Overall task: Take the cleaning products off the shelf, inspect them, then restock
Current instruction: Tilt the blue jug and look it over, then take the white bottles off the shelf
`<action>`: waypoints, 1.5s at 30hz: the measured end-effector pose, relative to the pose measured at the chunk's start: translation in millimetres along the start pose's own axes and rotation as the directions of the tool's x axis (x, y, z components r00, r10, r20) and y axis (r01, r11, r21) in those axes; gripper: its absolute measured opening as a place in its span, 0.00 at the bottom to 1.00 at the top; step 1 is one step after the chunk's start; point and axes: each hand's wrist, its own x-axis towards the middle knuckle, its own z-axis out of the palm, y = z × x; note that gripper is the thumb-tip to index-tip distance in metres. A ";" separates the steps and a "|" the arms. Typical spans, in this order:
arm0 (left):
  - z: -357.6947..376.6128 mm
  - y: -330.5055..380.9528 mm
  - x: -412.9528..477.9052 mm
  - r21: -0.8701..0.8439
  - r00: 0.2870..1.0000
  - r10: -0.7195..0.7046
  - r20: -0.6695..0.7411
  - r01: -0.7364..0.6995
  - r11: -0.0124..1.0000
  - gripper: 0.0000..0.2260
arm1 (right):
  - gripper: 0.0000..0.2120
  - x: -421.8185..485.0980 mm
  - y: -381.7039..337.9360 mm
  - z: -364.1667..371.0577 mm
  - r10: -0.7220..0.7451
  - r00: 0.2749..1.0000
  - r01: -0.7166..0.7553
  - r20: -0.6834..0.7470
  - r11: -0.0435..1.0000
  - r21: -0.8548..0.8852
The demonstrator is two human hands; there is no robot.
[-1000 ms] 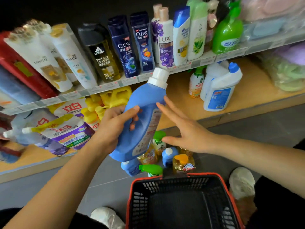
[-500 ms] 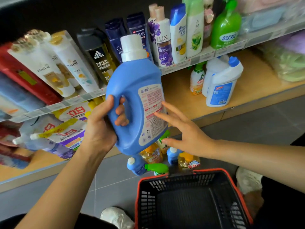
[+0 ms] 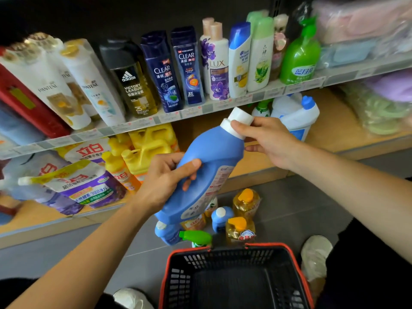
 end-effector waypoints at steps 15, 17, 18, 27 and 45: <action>25.9 -81.3 122.7 0.486 0.995 0.024 0.100 -0.070 0.871 0.05 | 0.19 77.5 24.4 -23.1 -0.185 0.868 0.067 -0.462 0.963 -0.259; 28.7 -97.0 130.2 0.517 0.997 -0.013 0.079 -0.030 0.855 0.11 | 0.17 88.3 36.0 -19.8 -0.217 0.850 0.051 -0.481 0.941 -0.335; 30.3 -106.4 133.2 0.523 0.997 -0.025 0.071 -0.016 0.852 0.12 | 0.16 94.1 42.3 -17.9 -0.233 0.846 0.047 -0.479 0.928 -0.370; 30.1 -150.3 141.9 0.521 0.988 -0.122 -0.096 0.154 0.839 0.12 | 0.15 119.2 64.9 -7.0 -0.332 0.915 0.201 -0.229 0.869 -0.452; 104.7 -149.1 178.5 0.212 0.837 -0.297 -0.460 0.428 0.879 0.21 | 0.47 111.3 68.7 -153.8 0.068 0.701 -0.252 -0.709 0.955 -0.158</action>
